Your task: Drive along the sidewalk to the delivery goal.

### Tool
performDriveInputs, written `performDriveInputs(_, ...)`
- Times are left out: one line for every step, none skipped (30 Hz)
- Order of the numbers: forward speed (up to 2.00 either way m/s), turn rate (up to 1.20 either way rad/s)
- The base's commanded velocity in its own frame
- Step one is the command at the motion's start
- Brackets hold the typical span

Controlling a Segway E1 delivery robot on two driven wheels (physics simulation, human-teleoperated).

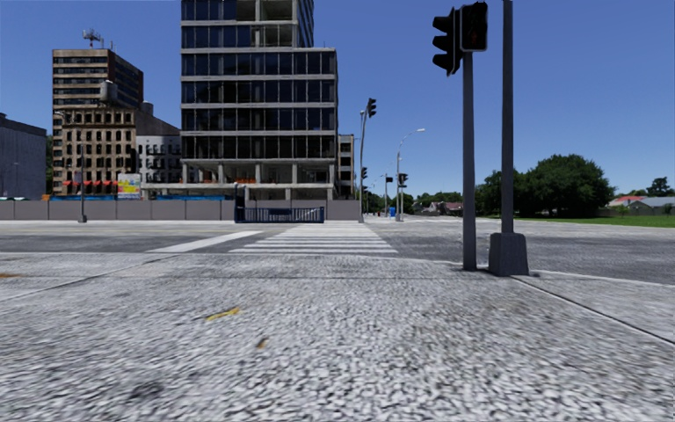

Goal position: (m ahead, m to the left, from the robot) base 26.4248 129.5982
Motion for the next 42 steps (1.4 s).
performDriveInputs(2.00, -0.04)
performDriveInputs(2.00, -0.76)
performDriveInputs(2.00, -0.94)
performDriveInputs(2.00, -1.02)
performDriveInputs(2.00, -1.02)
performDriveInputs(2.00, -1.03)
performDriveInputs(2.00, -0.57)
performDriveInputs(2.00, -0.05)
performDriveInputs(2.00, 0.00)
performDriveInputs(2.00, 0.00)
performDriveInputs(2.00, 0.00)
performDriveInputs(2.00, 0.00)
performDriveInputs(2.00, 0.00)
performDriveInputs(2.00, 0.00)
performDriveInputs(2.00, 0.00)
performDriveInputs(2.00, 0.00)
performDriveInputs(2.00, 0.00)
performDriveInputs(2.00, 0.00)
performDriveInputs(2.00, 0.00)
performDriveInputs(2.00, 0.00)
performDriveInputs(2.00, 0.00)
performDriveInputs(2.00, 0.00)
performDriveInputs(2.00, 0.00)
performDriveInputs(2.00, 0.00)
performDriveInputs(2.00, 0.00)
performDriveInputs(2.00, 0.29)
performDriveInputs(2.00, 0.78)
performDriveInputs(2.00, 1.04)
performDriveInputs(2.00, 1.11)
performDriveInputs(2.00, 1.11)
performDriveInputs(2.00, 0.34)
performDriveInputs(2.00, 0.11)
performDriveInputs(2.00, 0.00)
performDriveInputs(2.00, 0.00)
performDriveInputs(2.00, 0.00)
performDriveInputs(2.00, 0.00)
performDriveInputs(2.00, 0.00)
performDriveInputs(2.00, 0.00)
performDriveInputs(2.00, 0.00)
performDriveInputs(2.00, 0.00)
performDriveInputs(2.00, 0.00)
performDriveInputs(2.00, 0.00)
